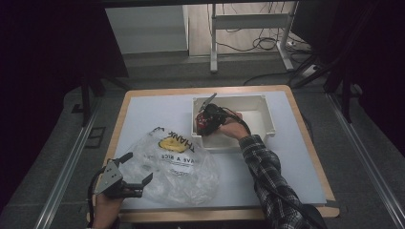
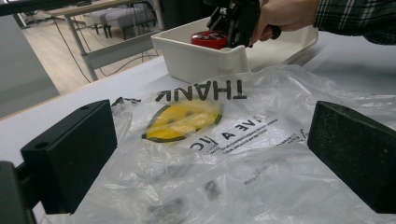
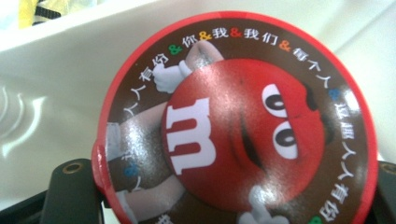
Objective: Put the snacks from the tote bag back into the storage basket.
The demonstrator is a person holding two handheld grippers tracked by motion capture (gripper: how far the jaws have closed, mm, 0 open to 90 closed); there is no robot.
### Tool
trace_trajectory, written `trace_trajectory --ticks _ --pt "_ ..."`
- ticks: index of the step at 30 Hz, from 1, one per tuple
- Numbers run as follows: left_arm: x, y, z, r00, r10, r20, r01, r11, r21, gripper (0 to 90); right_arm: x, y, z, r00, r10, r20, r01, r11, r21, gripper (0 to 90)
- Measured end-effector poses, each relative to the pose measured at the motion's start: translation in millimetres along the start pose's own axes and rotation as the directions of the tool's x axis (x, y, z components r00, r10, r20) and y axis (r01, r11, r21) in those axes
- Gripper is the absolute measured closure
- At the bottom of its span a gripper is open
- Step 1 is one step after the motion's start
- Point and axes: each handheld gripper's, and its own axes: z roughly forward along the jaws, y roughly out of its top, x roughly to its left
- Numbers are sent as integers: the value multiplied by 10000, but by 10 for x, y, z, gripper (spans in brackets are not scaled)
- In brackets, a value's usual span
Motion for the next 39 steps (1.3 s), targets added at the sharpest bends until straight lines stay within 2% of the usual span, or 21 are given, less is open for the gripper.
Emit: trace_trajectory --ticks 16,32,39 --pt "0 0 -2 10000 11 -5 -11 10000 -6 14 -149 36 88 9998 30 -176 -28 9999 150 257" --pt "-1 1 -4 10000 27 -9 -27 10000 -8 14 -221 37 107 9983 -472 -354 476 9988 126 255" --pt "-5 2 -2 10000 -1 -4 1 10000 -31 15 -236 13 117 9986 -256 -452 249 9996 -149 231"
